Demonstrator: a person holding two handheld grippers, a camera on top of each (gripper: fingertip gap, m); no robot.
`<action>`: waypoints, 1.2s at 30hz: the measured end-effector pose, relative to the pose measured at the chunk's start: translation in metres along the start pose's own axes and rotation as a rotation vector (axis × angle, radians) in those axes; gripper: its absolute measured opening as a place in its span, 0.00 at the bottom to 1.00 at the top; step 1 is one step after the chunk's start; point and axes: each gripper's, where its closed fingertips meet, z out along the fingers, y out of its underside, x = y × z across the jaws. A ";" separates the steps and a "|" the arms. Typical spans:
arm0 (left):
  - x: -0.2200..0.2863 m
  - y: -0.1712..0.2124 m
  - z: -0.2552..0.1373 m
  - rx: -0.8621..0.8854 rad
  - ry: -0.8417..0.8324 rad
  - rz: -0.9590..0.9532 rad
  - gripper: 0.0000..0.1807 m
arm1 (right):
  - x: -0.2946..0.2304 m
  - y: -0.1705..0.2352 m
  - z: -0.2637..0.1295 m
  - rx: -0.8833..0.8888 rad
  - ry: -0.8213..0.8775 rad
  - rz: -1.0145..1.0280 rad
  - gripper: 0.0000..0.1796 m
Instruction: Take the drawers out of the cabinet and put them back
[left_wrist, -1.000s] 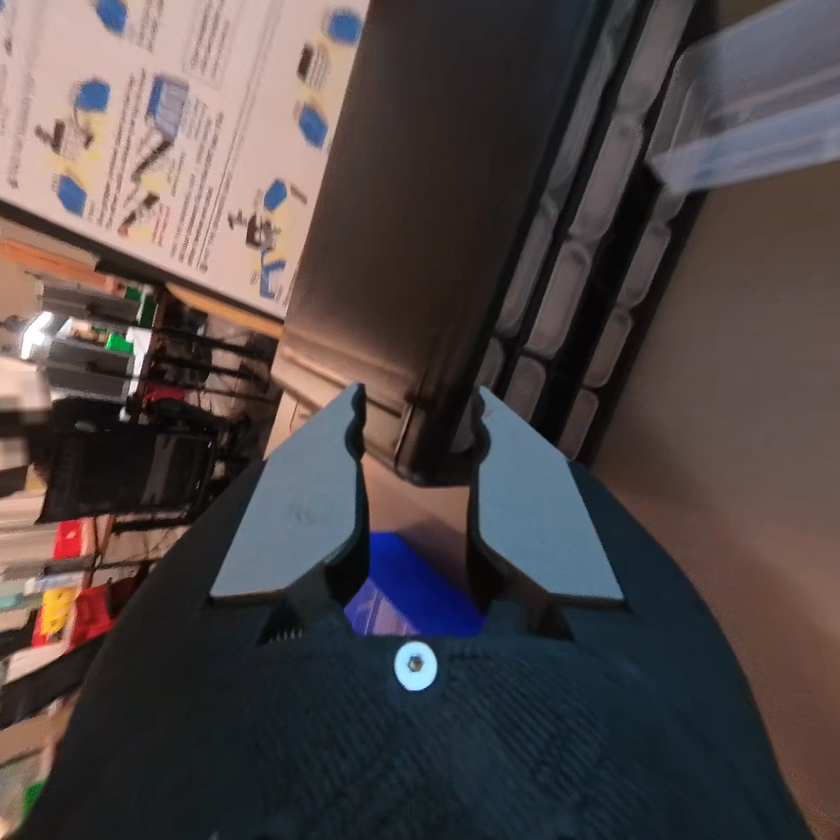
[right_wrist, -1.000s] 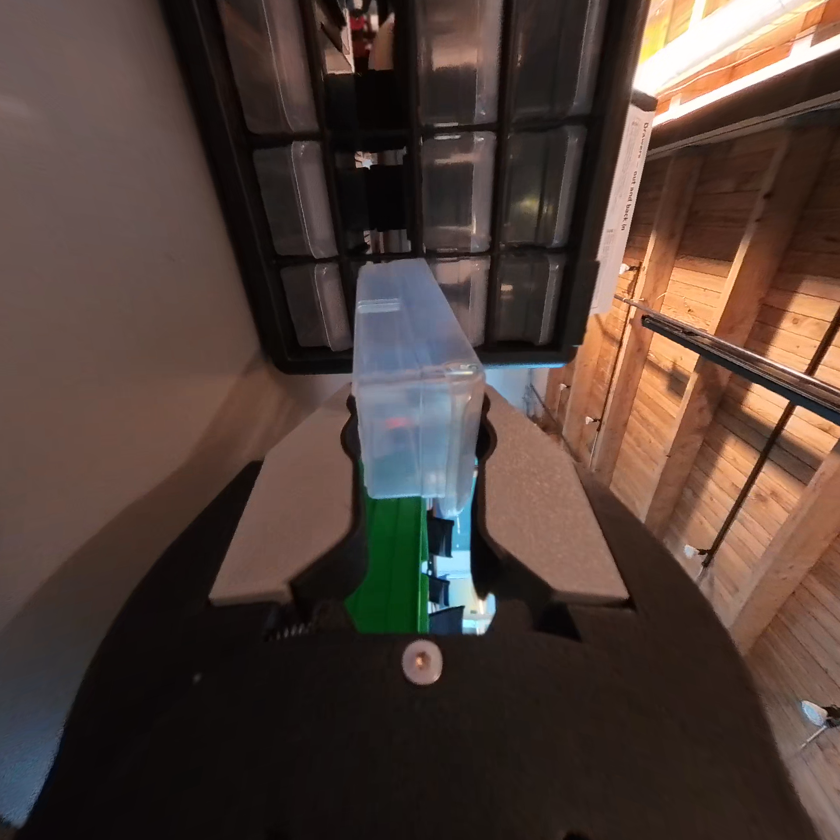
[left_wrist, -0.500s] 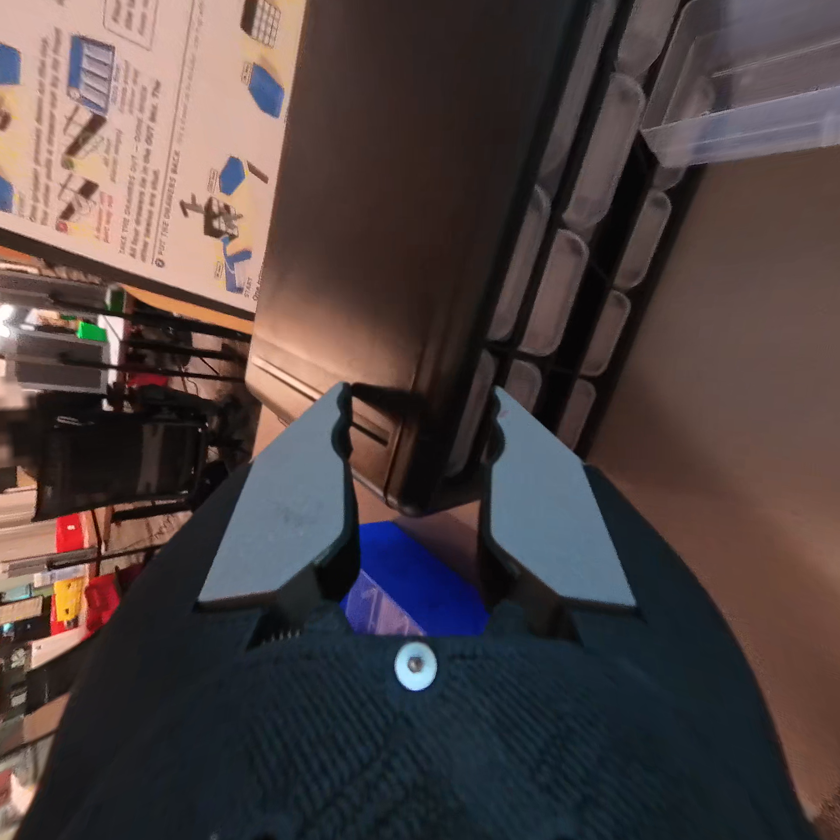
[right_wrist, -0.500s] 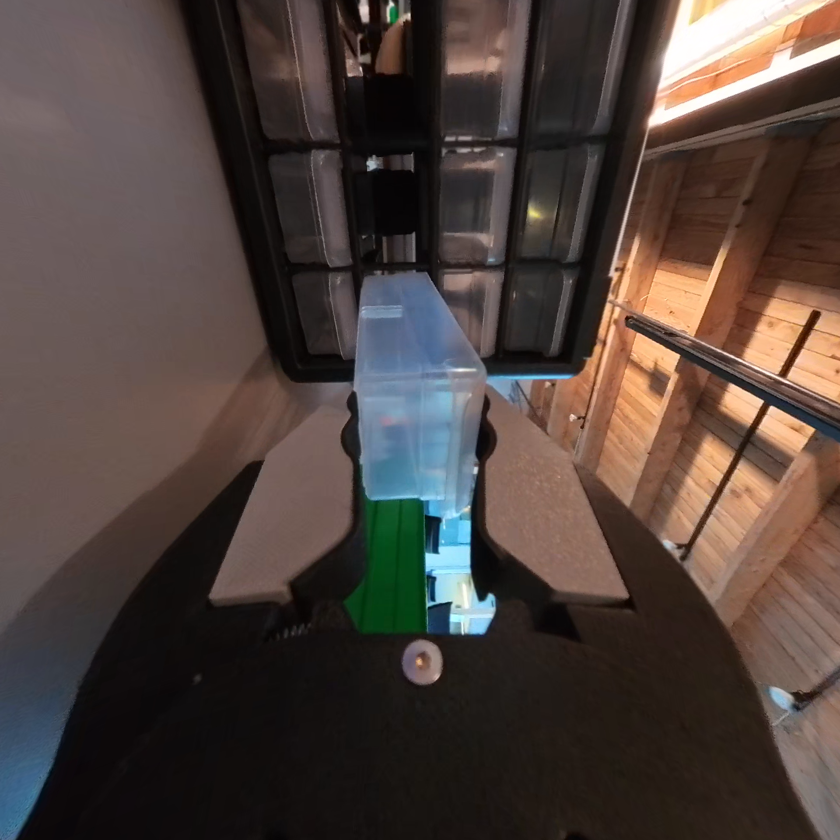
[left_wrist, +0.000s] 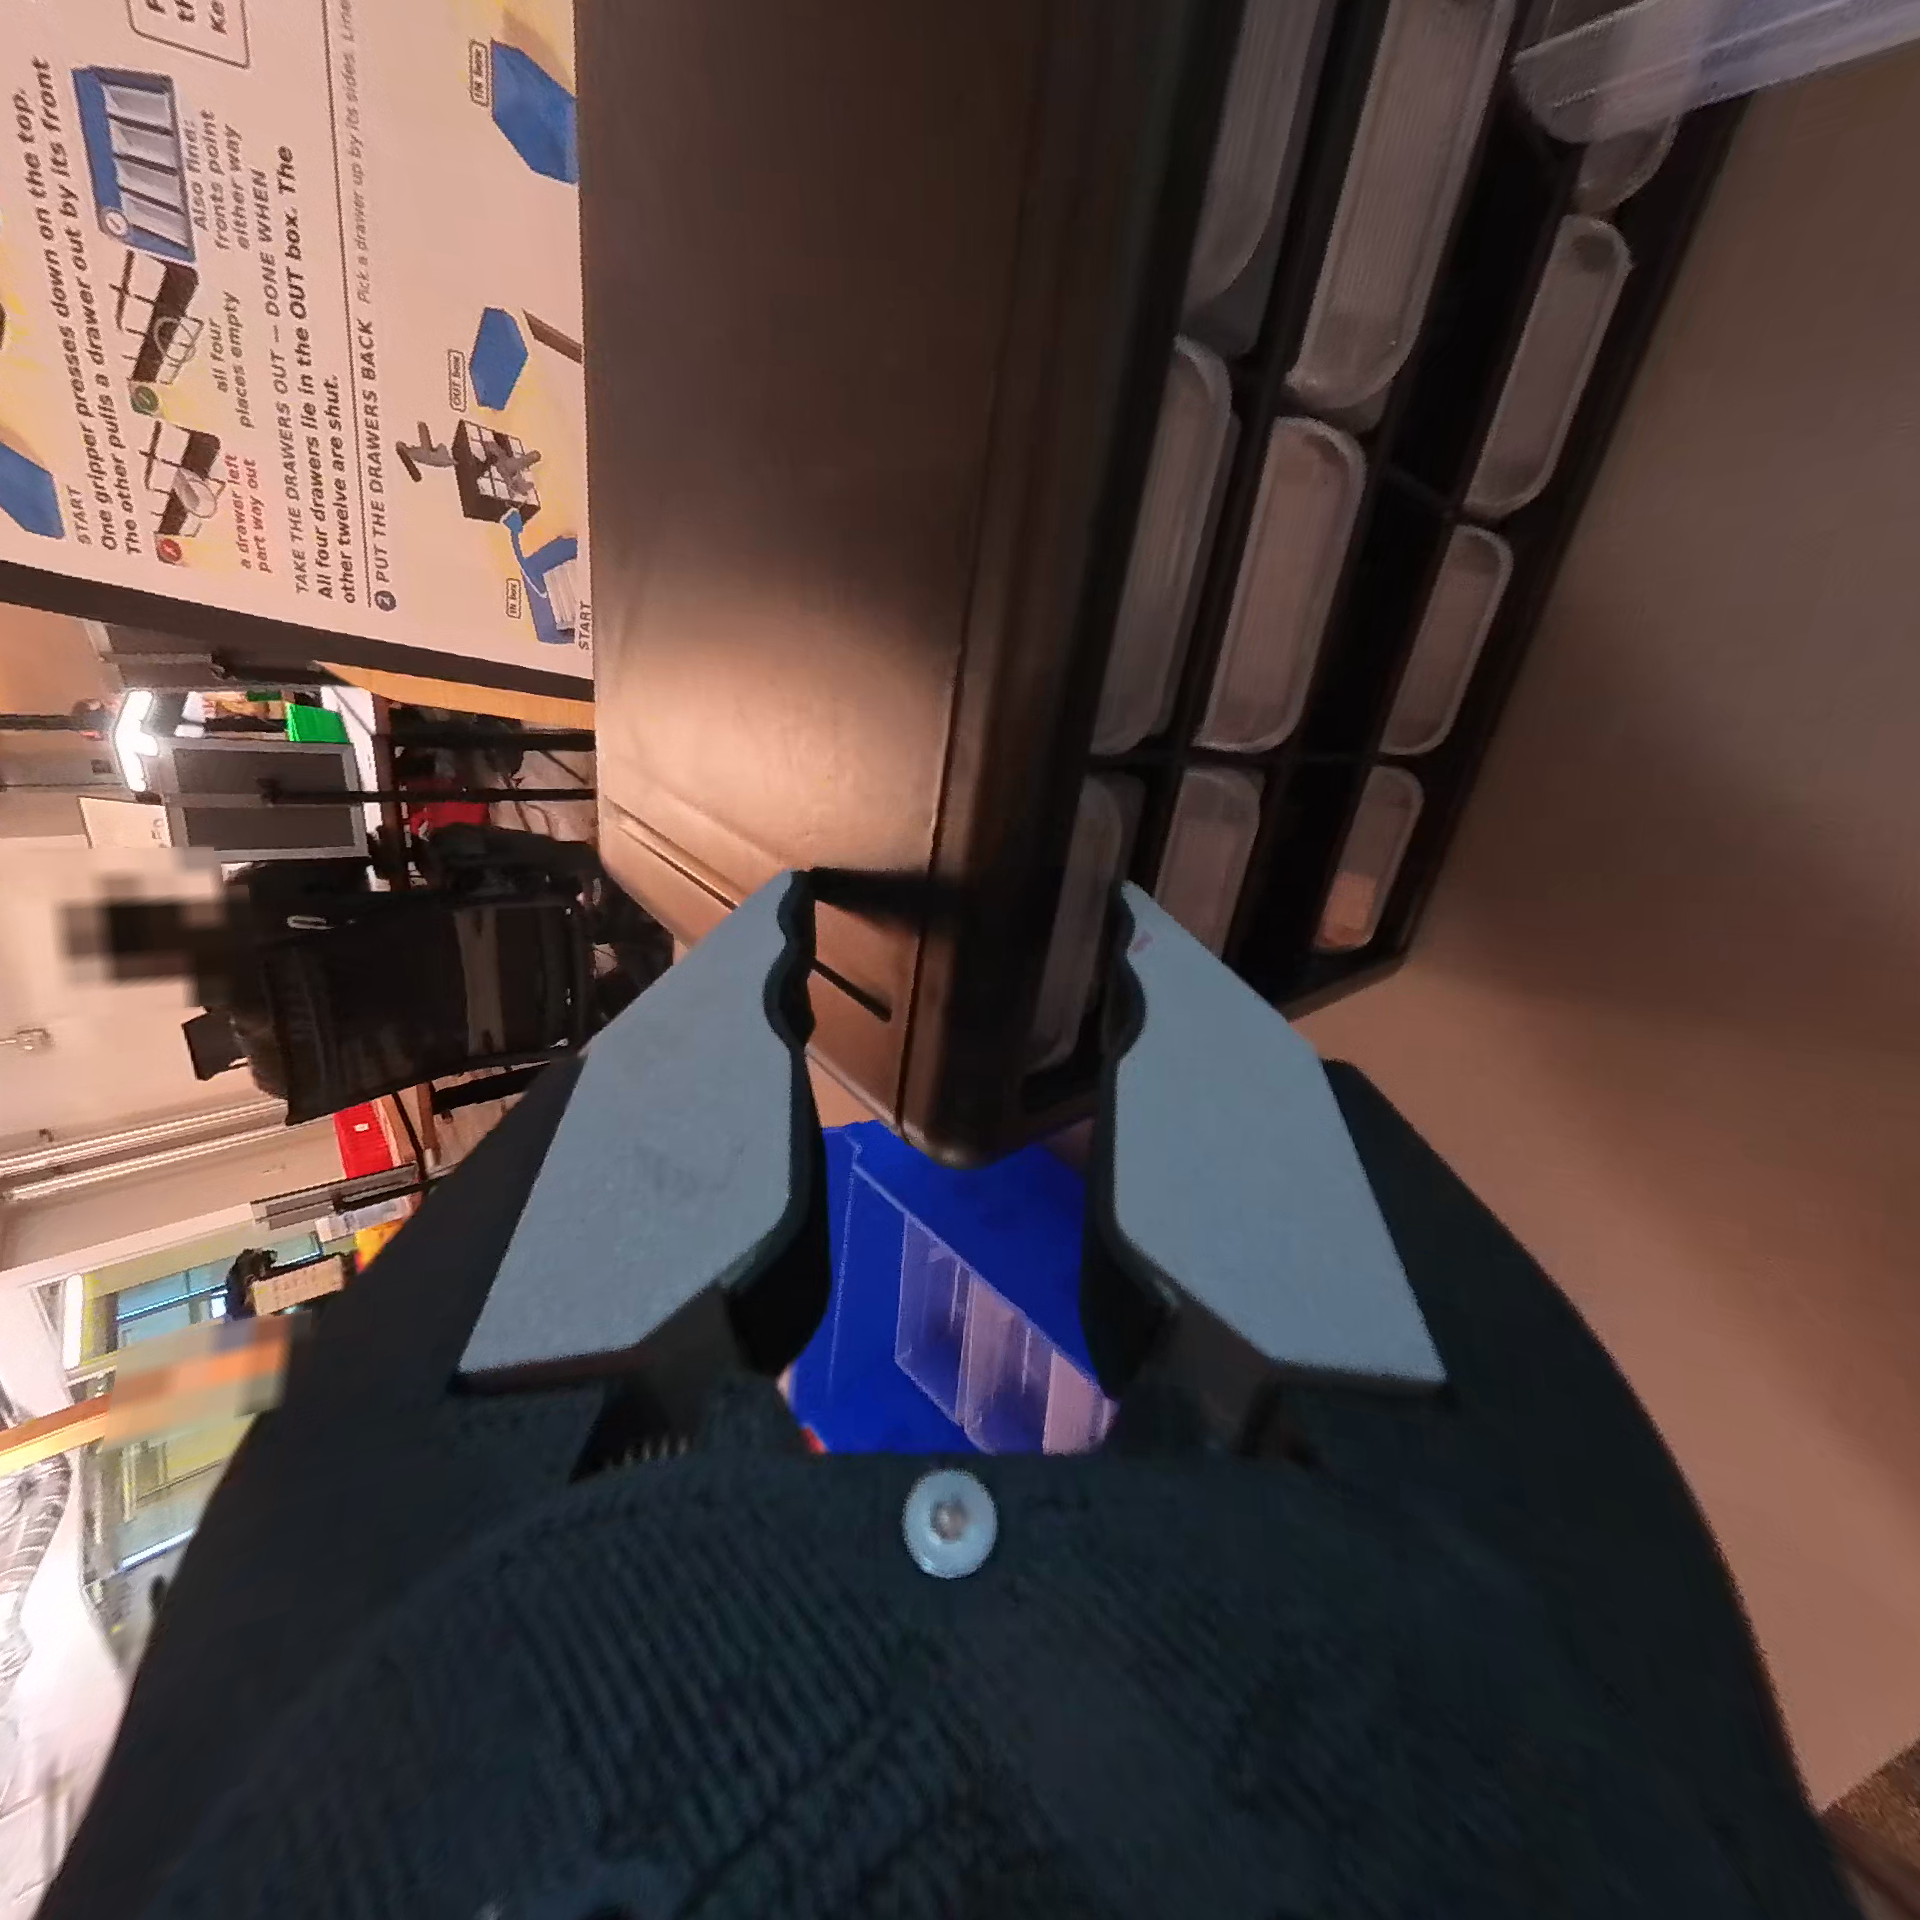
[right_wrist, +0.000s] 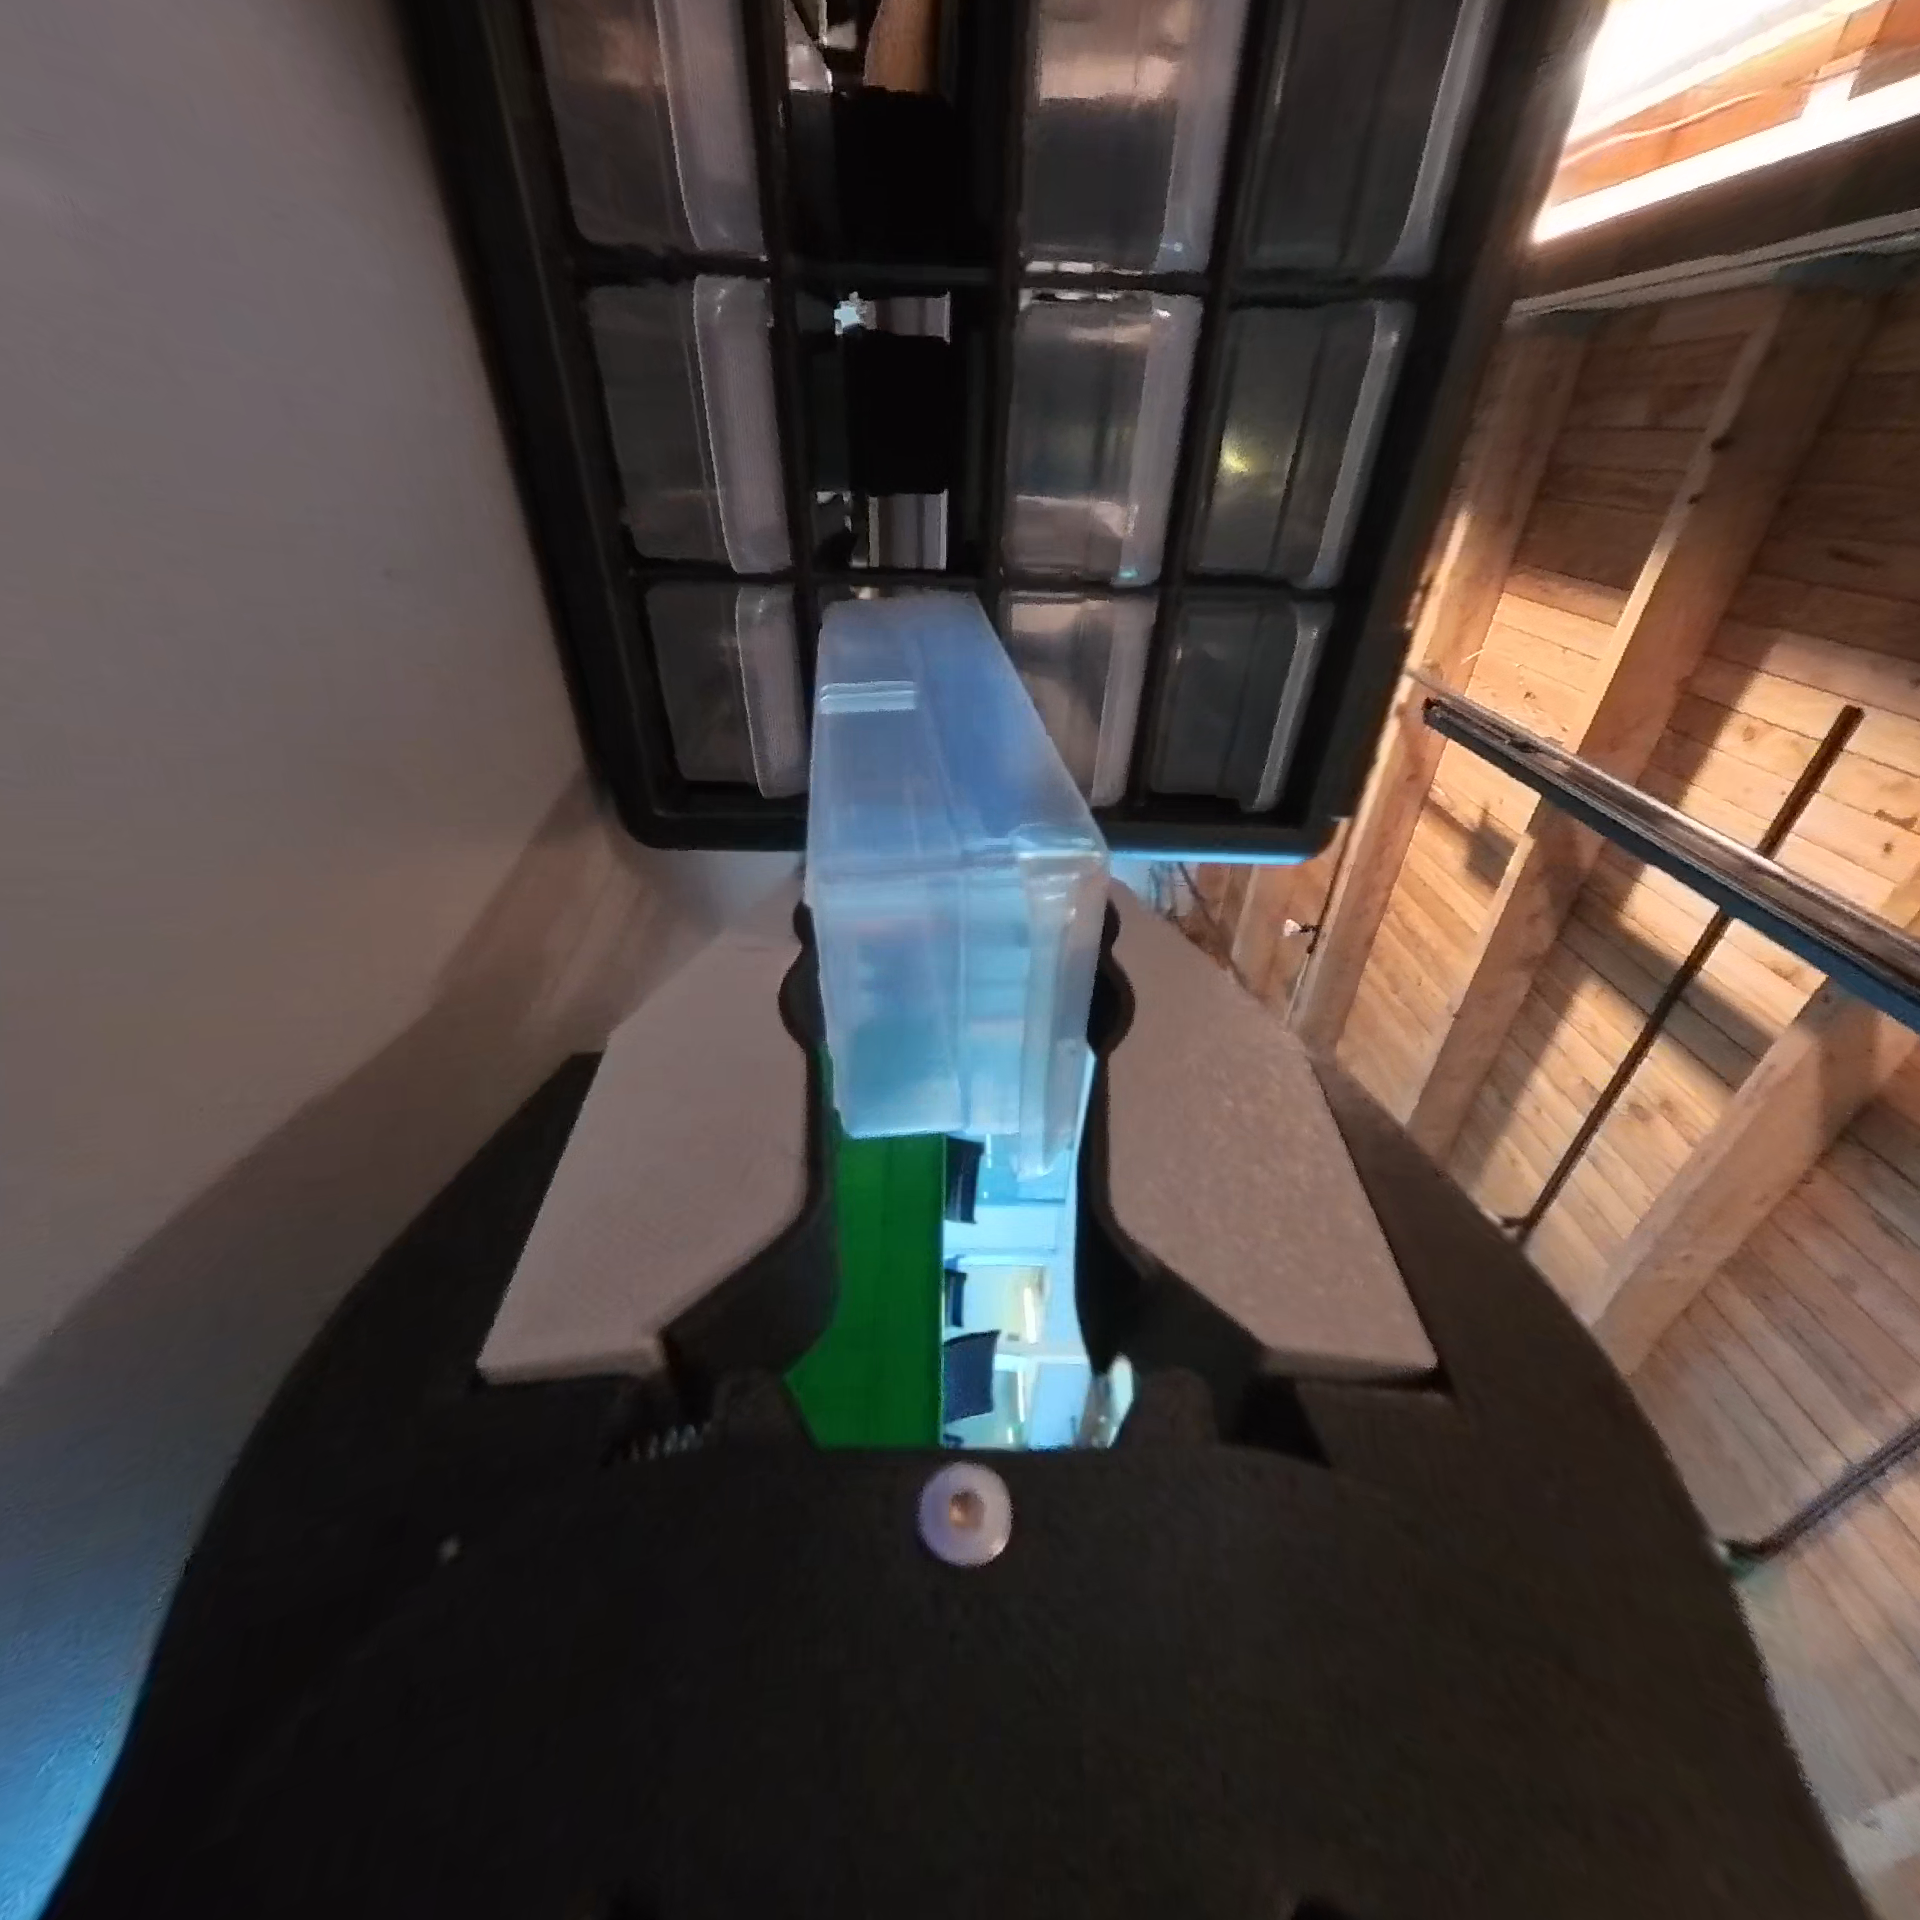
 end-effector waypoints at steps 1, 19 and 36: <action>0.000 0.000 0.000 0.006 0.005 -0.010 0.30 | -0.001 -0.001 0.002 -0.002 0.005 -0.020 0.27; 0.000 -0.001 0.000 0.017 -0.007 -0.007 0.30 | -0.023 -0.001 0.047 0.023 -0.084 -0.019 0.25; 0.001 -0.001 -0.001 0.037 -0.004 0.002 0.30 | -0.022 -0.020 0.007 0.250 -0.300 0.189 0.29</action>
